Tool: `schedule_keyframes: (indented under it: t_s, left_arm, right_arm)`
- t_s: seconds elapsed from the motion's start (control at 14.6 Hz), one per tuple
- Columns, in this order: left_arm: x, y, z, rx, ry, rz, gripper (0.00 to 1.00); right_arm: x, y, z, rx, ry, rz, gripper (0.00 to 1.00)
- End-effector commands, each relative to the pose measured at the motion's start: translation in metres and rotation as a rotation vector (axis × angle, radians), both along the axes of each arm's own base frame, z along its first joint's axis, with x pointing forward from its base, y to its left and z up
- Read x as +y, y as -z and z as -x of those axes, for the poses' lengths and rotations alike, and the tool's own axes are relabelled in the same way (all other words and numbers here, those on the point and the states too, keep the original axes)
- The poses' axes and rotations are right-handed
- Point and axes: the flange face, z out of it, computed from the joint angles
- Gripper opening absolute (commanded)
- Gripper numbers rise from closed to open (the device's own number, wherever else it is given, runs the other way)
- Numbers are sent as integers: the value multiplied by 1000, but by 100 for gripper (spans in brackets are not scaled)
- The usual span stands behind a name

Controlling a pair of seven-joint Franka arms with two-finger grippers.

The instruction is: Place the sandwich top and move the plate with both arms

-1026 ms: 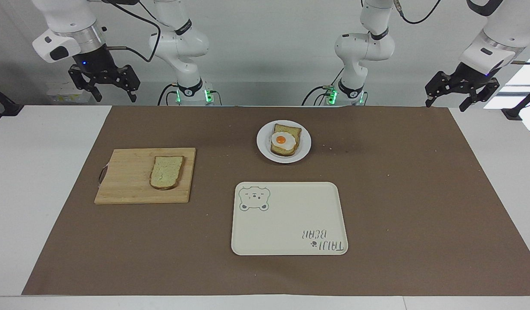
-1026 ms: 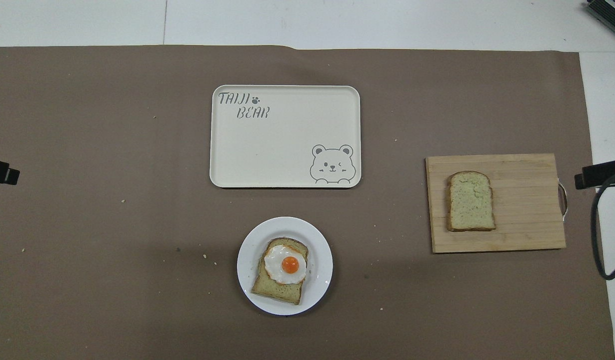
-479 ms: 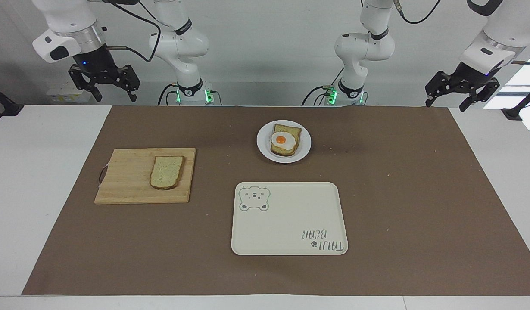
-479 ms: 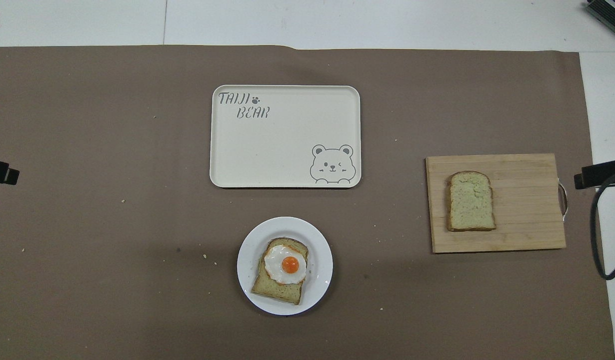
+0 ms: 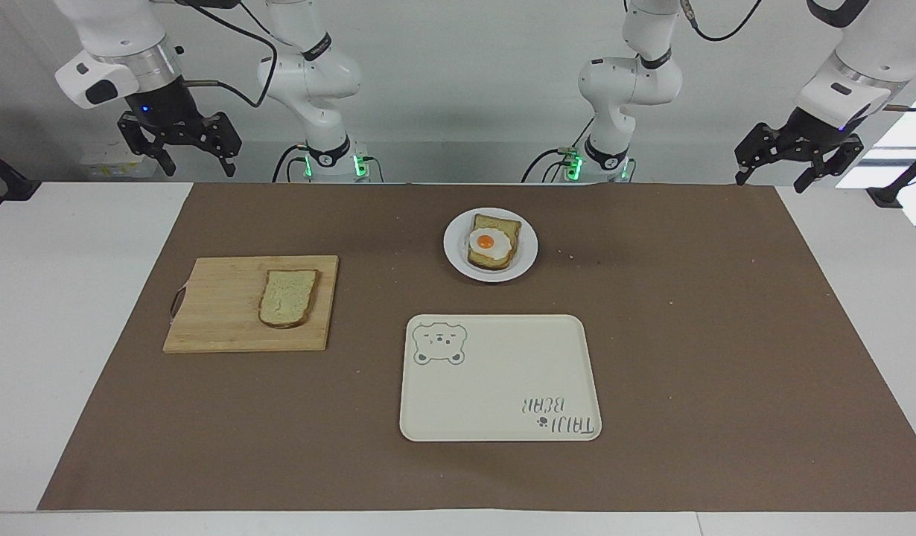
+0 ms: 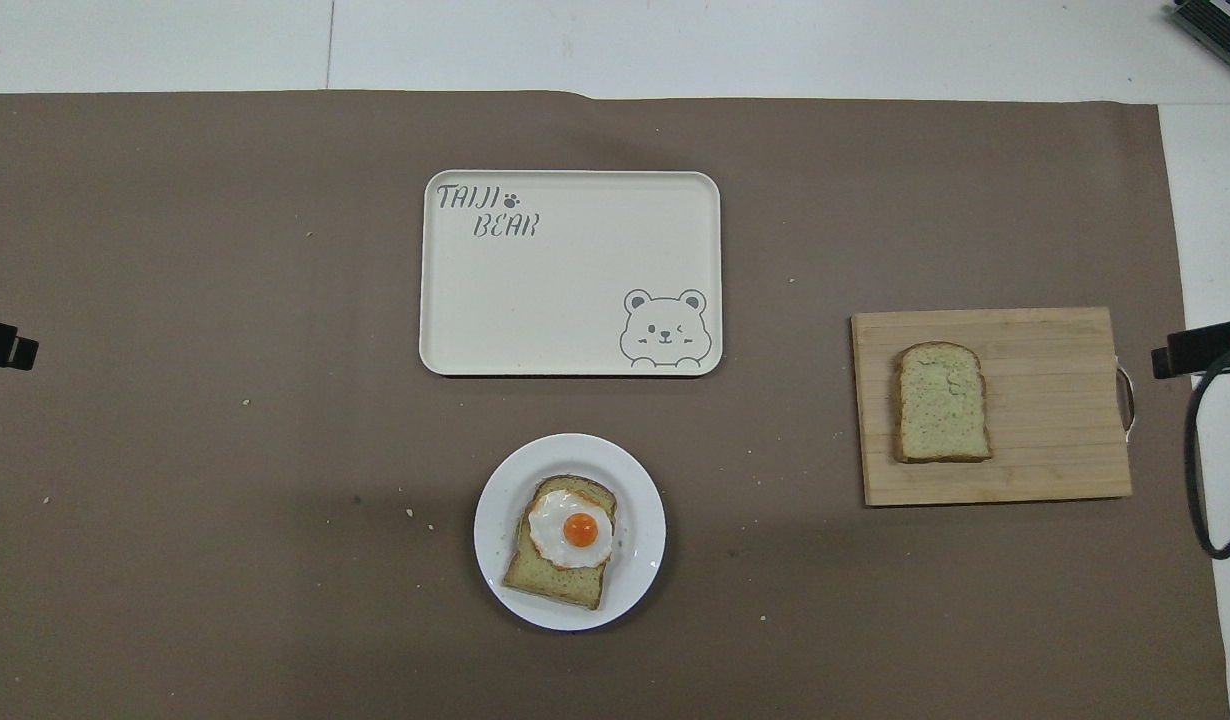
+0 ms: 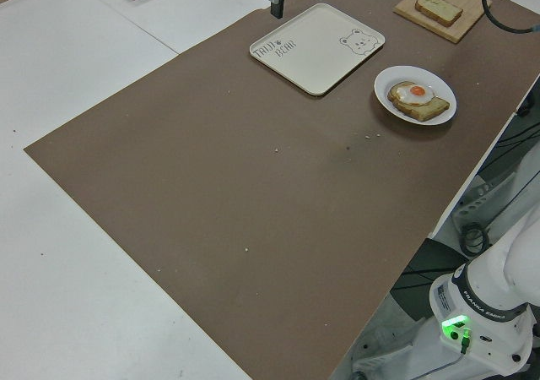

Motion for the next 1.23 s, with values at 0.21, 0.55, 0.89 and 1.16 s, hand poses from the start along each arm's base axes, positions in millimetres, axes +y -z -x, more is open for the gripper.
schedule_keyframes:
  t_s: [0.21,0.55,0.89,1.16]
  left_arm:
    - [1,-1,6,-9,-10,-7,100]
    - [0,0,6,-5,-8,-7,100]
    - [2,0,7,-3,-11,-7,100]
    - [-3,2,9,14,-8,-4,100]
  right_arm:
    - [0,0,4,-3,-13,0,100]
    - [0,0,2,-11,-12,2,100]
    - [2,-2,2,-19,-10,1,100]
    - [3,-2,-1,-33,-12,2,100]
